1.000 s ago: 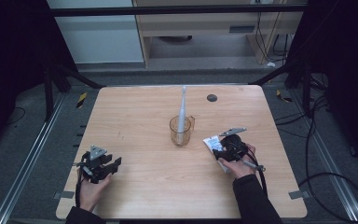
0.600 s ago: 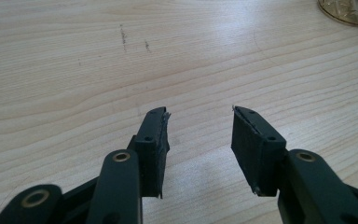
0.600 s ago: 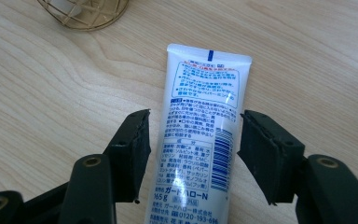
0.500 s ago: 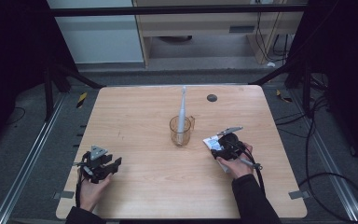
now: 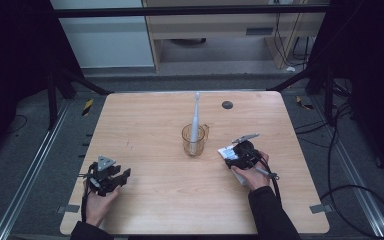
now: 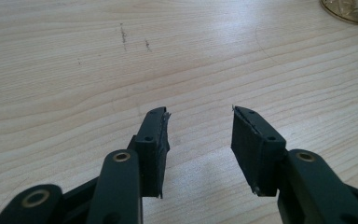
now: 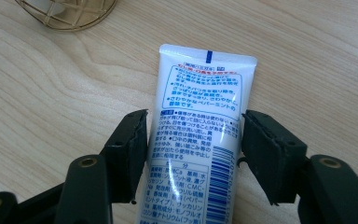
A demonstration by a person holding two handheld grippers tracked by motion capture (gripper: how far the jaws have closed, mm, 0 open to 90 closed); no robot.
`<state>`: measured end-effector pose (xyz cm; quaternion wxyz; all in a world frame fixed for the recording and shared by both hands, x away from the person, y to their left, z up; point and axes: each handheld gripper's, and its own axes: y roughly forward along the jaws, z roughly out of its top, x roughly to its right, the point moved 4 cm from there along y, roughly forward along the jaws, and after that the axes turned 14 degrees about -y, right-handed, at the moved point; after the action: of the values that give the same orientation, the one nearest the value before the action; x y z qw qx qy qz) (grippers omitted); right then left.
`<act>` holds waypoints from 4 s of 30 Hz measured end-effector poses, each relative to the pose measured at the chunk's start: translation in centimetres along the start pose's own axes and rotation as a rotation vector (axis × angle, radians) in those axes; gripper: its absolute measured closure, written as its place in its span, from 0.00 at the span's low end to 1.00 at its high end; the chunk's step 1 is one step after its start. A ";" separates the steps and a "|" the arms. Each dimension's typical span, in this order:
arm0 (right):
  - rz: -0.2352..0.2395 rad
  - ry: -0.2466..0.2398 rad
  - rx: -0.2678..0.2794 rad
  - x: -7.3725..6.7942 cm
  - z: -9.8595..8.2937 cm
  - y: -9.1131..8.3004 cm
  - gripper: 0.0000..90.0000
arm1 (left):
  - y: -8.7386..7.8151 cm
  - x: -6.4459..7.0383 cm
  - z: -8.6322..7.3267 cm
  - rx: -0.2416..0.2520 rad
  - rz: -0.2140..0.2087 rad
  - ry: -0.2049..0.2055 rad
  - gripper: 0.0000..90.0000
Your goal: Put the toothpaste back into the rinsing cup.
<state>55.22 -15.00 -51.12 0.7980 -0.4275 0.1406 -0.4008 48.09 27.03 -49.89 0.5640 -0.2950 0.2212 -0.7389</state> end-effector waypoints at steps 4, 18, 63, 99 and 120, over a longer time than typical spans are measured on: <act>0.006 0.002 -0.016 0.1 0.2 0.4 0.43 | 0.0 0.0 0.0 0.001 0.000 -0.001 0.62; -0.005 -0.003 -0.031 0.1 0.3 1.1 0.43 | 0.2 0.1 0.0 -0.005 -0.001 0.000 0.62; 0.010 -0.022 0.406 -0.8 4.8 -8.5 0.77 | -0.1 0.2 0.1 0.011 -0.005 -0.007 0.62; 0.067 -0.022 0.730 -4.9 15.4 -4.7 0.77 | -0.2 -0.2 0.1 0.016 -0.005 -0.021 0.63; 0.075 -0.018 0.757 -5.0 17.1 -1.8 0.76 | -0.2 -0.3 0.1 0.013 -0.006 -0.022 0.63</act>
<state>60.81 -1.99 -40.11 0.9147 -0.1006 -0.0089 -0.3913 48.08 27.41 -49.72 0.5662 -0.2999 0.2094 -0.7387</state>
